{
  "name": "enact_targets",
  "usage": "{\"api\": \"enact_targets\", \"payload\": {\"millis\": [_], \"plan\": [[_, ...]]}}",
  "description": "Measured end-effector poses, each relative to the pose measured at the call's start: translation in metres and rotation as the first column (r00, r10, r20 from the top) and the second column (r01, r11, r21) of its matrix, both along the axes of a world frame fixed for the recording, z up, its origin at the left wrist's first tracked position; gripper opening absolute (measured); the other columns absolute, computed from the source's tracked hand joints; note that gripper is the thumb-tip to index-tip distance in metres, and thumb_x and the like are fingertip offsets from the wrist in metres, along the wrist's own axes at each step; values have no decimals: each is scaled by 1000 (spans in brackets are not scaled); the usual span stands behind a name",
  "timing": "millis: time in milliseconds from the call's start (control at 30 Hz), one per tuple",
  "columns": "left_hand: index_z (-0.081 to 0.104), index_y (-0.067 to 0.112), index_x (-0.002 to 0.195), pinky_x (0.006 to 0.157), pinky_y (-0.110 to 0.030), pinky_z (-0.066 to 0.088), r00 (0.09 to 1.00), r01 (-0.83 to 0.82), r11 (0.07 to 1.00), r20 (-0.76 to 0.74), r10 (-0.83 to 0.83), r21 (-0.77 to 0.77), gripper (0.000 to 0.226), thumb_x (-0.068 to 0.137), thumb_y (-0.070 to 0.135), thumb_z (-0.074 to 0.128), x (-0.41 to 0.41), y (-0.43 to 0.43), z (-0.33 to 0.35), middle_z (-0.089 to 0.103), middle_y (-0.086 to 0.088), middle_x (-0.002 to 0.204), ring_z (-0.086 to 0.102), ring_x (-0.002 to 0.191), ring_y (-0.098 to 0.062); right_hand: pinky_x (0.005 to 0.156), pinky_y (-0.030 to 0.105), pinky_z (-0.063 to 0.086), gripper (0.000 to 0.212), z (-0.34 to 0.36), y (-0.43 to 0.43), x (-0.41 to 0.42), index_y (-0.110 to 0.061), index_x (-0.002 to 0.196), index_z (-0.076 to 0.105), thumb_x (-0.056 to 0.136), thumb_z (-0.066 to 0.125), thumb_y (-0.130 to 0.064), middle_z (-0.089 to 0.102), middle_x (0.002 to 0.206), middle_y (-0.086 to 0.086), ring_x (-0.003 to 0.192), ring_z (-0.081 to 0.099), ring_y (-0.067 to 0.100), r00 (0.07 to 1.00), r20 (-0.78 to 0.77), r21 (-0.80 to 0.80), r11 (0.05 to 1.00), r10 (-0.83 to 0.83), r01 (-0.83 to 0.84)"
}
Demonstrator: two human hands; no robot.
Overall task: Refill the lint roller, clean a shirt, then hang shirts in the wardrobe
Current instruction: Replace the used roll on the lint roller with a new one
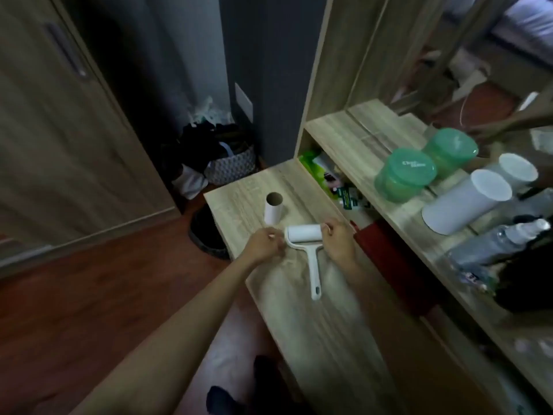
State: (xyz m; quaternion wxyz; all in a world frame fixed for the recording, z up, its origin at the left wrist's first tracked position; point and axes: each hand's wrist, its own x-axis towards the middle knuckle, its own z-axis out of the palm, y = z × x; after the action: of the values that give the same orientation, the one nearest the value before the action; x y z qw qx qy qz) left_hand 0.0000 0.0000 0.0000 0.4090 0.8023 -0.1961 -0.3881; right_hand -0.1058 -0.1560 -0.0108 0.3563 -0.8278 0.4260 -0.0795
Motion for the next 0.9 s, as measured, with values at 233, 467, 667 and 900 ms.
{"api": "enact_targets", "payload": {"millis": [233,467,667,900], "plan": [[47,27,81,63,-27,44,965,-157,984,-226,136,-78,22,97,11,45,-9,-20,-1,54,-15,83,54,67,-20,83,26,37,34,-6,-5,1,-4,127,54,98,43,-16,57,126,20,115,54,34,992,-7,190,974,-125,124],[45,13,123,76,-43,54,935,-234,967,-296,195,-100,40,88,25,60,-5,-18,-5,61,-17,107,60,80,-24,86,33,50,31,-3,-4,-3,0,123,57,93,55,-9,61,122,19,106,60,28,958,168,419,897,-233,144],[50,16,122,72,-30,57,878,-365,898,-413,243,-247,28,96,27,56,-1,15,6,64,-9,111,72,85,-23,68,19,57,31,25,19,-13,-4,122,58,91,59,-6,65,103,6,83,66,9,906,373,557,829,-200,-47],[57,13,121,79,-29,59,905,-346,881,-364,223,-322,24,100,22,49,6,60,31,58,-11,119,66,101,-33,72,26,59,31,47,57,-8,-3,120,60,89,61,-10,69,99,9,81,72,16,871,426,726,667,-245,-168]]}}
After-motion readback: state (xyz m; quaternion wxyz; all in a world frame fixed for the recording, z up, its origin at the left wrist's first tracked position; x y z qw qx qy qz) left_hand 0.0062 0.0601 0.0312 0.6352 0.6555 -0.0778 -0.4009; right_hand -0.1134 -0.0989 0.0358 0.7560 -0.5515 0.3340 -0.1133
